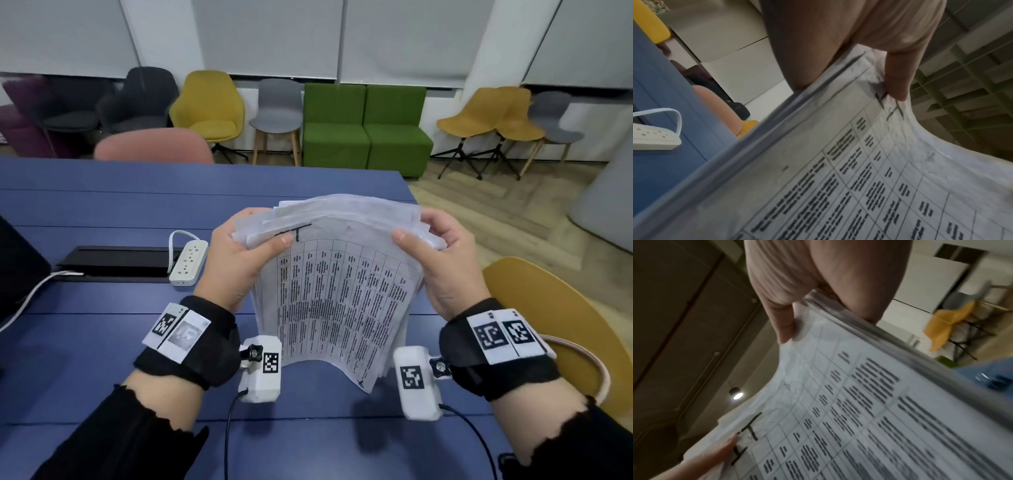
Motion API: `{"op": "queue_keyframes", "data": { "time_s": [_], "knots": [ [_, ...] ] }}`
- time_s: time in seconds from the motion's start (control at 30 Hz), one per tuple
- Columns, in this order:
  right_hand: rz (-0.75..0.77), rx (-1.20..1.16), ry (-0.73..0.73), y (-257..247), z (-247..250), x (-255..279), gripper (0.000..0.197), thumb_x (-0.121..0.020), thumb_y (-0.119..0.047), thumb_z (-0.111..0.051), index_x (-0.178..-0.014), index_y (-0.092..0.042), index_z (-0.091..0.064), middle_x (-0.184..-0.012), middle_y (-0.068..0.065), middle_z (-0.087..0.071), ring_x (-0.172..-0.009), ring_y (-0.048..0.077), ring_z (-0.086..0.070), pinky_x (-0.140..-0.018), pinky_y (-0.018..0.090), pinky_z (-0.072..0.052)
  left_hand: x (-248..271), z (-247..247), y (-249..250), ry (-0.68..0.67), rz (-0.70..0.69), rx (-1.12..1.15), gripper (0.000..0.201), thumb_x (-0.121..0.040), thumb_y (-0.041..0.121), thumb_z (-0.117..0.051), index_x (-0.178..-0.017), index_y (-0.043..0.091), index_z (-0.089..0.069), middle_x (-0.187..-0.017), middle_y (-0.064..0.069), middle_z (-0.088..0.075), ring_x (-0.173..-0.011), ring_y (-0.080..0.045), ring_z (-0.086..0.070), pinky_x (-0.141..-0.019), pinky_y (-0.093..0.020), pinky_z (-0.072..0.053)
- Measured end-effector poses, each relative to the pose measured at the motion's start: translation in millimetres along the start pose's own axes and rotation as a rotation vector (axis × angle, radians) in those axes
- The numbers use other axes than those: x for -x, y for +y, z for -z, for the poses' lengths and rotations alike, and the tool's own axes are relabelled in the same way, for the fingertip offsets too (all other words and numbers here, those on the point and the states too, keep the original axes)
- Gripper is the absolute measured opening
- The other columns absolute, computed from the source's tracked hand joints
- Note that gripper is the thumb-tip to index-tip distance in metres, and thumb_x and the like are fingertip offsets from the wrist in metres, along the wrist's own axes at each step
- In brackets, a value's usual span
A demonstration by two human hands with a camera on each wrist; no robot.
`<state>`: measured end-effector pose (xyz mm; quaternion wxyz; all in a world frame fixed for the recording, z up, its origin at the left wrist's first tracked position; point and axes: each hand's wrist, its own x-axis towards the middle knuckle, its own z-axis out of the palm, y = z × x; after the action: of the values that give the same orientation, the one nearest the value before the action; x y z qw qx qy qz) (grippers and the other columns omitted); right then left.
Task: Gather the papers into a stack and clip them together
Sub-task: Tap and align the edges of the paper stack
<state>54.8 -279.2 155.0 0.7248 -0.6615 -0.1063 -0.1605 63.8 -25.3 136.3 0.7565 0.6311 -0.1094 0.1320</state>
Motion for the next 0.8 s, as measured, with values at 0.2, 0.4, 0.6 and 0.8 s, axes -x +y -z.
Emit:
{"op": "queue_keyframes", "data": {
  "time_s": [0.2, 0.4, 0.6, 0.8],
  "knots": [
    [0.207, 0.284, -0.107, -14.9, -2.6, -5.7, 0.038, -0.093, -0.006, -0.052, -0.118, -0.033, -0.057, -0.106, 0.003, -0.067, -0.084, 0.024, -0.059, -0.078, 0.034, -0.05, -3.7, 1.1, 1.3, -0.024, 0.009, -0.018, 0.043, -0.068, 0.008, -0.078, -0.107, -0.001, -0.064, -0.099, -0.011, -0.073, -0.093, -0.022, -0.07, -0.082, -0.03, -0.055],
    [0.299, 0.393, -0.016, -7.6, 1.1, -4.6, 0.031, -0.09, -0.005, -0.054, -0.097, -0.034, -0.064, -0.075, -0.014, -0.057, -0.06, 0.014, -0.042, -0.058, 0.025, -0.037, -3.9, 0.4, 2.7, -0.035, 0.027, -0.013, 0.048, -0.066, 0.017, -0.08, -0.108, 0.0, -0.064, -0.104, -0.013, -0.073, -0.099, -0.025, -0.069, -0.087, -0.033, -0.055],
    [0.356, 0.441, 0.083, -2.3, 1.8, 2.7, 0.022, -0.086, -0.004, -0.05, -0.091, -0.017, -0.067, -0.075, -0.02, -0.061, -0.068, -0.002, -0.052, -0.064, 0.014, -0.042, -1.9, -0.2, -5.0, -0.033, 0.071, 0.002, 0.053, -0.071, 0.005, -0.074, -0.121, -0.004, -0.06, -0.116, -0.022, -0.069, -0.109, -0.033, -0.067, -0.092, -0.038, -0.054],
    [0.578, 0.672, 0.008, 3.7, 4.3, 18.5, 0.039, -0.09, -0.036, -0.056, -0.101, 0.0, -0.062, -0.098, 0.007, -0.064, -0.092, 0.014, -0.059, -0.083, 0.017, -0.045, 1.1, -2.2, -8.0, -0.059, 0.082, -0.01, 0.051, -0.072, 0.003, -0.072, -0.122, -0.001, -0.06, -0.116, -0.017, -0.07, -0.11, -0.03, -0.067, -0.095, -0.04, -0.052]
  ]
}}
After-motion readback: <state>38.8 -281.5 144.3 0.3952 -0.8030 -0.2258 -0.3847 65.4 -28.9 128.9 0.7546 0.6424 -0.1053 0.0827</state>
